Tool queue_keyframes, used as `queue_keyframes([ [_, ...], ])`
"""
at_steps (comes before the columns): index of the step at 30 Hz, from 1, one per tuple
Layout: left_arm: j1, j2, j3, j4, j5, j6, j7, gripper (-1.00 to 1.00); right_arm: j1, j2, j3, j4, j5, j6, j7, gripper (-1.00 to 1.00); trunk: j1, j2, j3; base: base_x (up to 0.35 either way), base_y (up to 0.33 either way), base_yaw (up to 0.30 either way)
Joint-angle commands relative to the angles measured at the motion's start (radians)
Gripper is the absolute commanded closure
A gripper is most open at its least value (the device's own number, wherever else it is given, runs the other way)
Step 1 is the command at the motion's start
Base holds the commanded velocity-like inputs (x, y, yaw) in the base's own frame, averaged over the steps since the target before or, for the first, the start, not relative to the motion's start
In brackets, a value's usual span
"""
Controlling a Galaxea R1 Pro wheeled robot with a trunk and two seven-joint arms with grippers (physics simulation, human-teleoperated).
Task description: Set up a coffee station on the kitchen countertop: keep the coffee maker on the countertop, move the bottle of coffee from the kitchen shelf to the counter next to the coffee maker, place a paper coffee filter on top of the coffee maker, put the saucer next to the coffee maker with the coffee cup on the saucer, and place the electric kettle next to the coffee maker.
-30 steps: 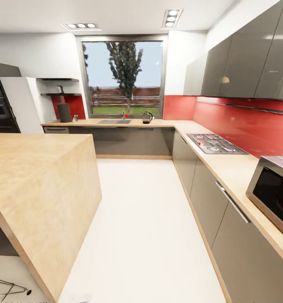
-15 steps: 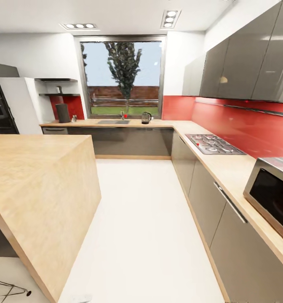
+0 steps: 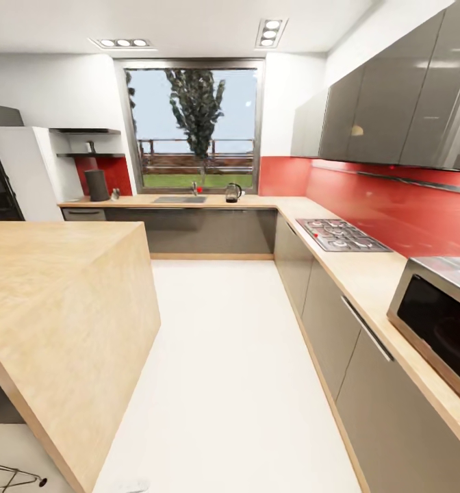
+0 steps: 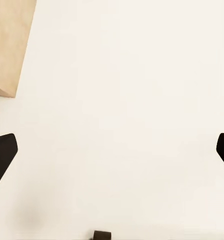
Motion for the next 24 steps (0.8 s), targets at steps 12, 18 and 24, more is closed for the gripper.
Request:
queue_keyframes([
  [12, -0.001, -0.001, 0.003, 0.001, 0.004, -0.003, 0.0, -1.0, 0.0, 0.001, 0.0, 0.027, 0.0, -0.002, 0.0, -1.0, -0.046, 0.083, 0.036, 0.0, 0.0, -0.002],
  [18, -0.001, -0.002, 0.002, 0.002, 0.003, -0.003, -0.002, -1.0, 0.0, 0.001, 0.0, 0.03, 0.0, -0.002, 0.001, -1.0, -0.069, 0.125, 0.055, 0.0, 0.0, -0.203],
  [24, -0.001, -0.002, 0.003, 0.001, 0.003, -0.003, -0.001, -1.0, 0.0, 0.001, 0.0, 0.03, 0.0, -0.002, 0.0, -1.0, -0.092, 0.167, 0.074, 0.0, 0.0, -0.265],
])
